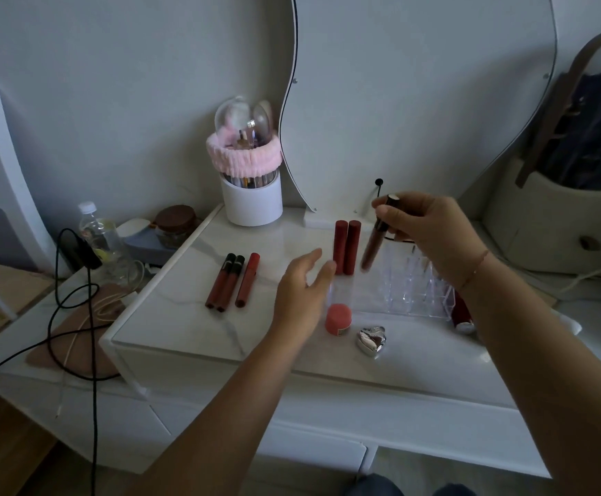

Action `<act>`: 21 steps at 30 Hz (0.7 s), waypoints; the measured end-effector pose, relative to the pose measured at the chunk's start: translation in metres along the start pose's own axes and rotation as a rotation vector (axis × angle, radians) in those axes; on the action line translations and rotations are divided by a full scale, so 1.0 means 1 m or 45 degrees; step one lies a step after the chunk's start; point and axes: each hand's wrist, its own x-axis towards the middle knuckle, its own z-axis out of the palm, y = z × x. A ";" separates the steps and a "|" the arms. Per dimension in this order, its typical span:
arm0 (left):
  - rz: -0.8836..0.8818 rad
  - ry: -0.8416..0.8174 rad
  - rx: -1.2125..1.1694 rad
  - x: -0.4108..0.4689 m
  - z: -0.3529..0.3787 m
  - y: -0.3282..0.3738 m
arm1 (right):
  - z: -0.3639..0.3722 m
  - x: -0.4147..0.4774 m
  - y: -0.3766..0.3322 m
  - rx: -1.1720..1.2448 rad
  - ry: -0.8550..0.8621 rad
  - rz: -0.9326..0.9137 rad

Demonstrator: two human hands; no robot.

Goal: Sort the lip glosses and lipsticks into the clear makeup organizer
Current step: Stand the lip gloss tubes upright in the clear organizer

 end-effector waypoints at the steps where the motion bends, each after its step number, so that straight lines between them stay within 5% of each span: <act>1: -0.036 -0.038 0.021 -0.001 0.001 -0.004 | -0.002 0.003 0.003 -0.063 0.003 0.002; 21: 0.004 -0.141 0.222 0.001 0.005 -0.019 | 0.011 0.033 0.029 -0.427 -0.116 -0.042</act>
